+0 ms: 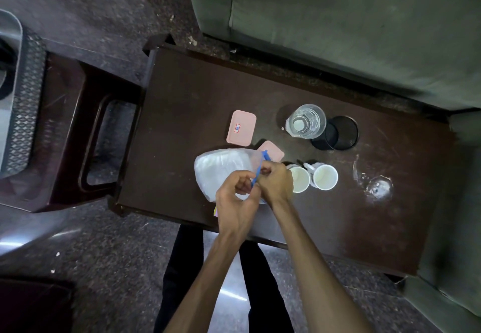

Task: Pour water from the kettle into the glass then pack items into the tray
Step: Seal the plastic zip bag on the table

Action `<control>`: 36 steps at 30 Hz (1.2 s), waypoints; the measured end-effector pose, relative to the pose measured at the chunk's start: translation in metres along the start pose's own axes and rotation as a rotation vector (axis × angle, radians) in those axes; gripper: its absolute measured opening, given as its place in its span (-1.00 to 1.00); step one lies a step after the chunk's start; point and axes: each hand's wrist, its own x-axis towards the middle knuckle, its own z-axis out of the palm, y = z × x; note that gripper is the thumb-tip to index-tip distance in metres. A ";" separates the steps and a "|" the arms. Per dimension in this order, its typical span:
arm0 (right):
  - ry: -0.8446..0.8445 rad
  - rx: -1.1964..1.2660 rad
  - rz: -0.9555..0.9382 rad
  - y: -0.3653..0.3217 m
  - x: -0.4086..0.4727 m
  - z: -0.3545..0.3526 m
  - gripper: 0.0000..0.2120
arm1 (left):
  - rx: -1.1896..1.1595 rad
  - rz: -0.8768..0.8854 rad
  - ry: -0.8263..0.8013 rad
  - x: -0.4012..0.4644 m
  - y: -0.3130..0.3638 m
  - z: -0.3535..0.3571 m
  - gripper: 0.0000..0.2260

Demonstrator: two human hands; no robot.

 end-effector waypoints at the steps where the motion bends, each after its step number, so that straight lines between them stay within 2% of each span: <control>1: -0.006 0.010 0.003 0.000 -0.001 0.000 -0.66 | -0.012 -0.002 0.007 0.000 0.000 -0.001 -0.85; 3: 0.000 0.024 -0.012 0.001 -0.002 0.002 -0.72 | -0.043 -0.033 0.069 0.001 0.000 -0.003 -0.84; 5: 0.009 0.078 -0.021 0.003 -0.004 0.002 -0.80 | -0.066 -0.105 0.236 0.007 -0.007 -0.007 -0.84; 7: 0.009 0.138 0.003 0.005 -0.005 0.002 -0.89 | -0.008 -0.216 0.384 0.018 -0.021 -0.016 -0.77; 8: 0.007 0.162 0.015 0.006 -0.005 0.002 -0.93 | 0.057 -0.276 0.393 0.023 -0.029 -0.022 -0.72; 10: -0.029 0.191 0.053 0.006 -0.003 0.004 -0.88 | 0.156 -0.328 0.325 0.033 -0.045 -0.032 -0.63; 12: -0.084 0.177 0.058 0.008 0.000 0.006 -0.76 | 0.199 -0.292 0.241 0.040 -0.053 -0.040 -0.56; 14: -0.093 0.125 0.022 0.007 0.001 0.008 -0.80 | 0.232 -0.269 0.204 0.044 -0.057 -0.046 -0.53; 16: -0.065 0.057 -0.025 0.006 0.000 0.007 -0.98 | 0.261 -0.261 0.181 0.046 -0.061 -0.050 -0.57; 19: 0.045 -0.017 -0.065 0.001 0.000 -0.001 -0.78 | 0.311 -0.246 0.127 0.043 -0.064 -0.051 -0.58; 20: 0.094 -0.039 -0.079 0.001 0.000 -0.005 -0.79 | 0.314 -0.246 0.113 0.042 -0.063 -0.051 -0.56; 22: 0.159 -0.049 -0.127 -0.001 0.001 -0.014 -0.94 | 0.318 -0.243 0.098 0.041 -0.063 -0.050 -0.48; 25: 0.137 -0.095 -0.147 0.001 0.000 -0.023 -0.72 | 0.329 -0.261 0.079 0.041 -0.061 -0.049 -0.43; 27: 0.151 -0.091 -0.184 0.002 -0.001 -0.025 -0.72 | 0.344 -0.269 0.065 0.041 -0.060 -0.049 -0.41; 30: 0.207 -0.003 -0.209 0.003 -0.008 -0.033 -0.79 | 0.364 -0.263 0.051 0.043 -0.063 -0.049 -0.38; 34: 0.168 0.263 -0.115 0.006 -0.017 -0.048 -0.55 | 0.385 -0.264 0.057 0.042 -0.062 -0.048 -0.36; 36: 0.164 0.319 -0.083 0.014 -0.017 -0.055 -0.62 | 0.381 -0.261 0.056 0.039 -0.060 -0.047 -0.34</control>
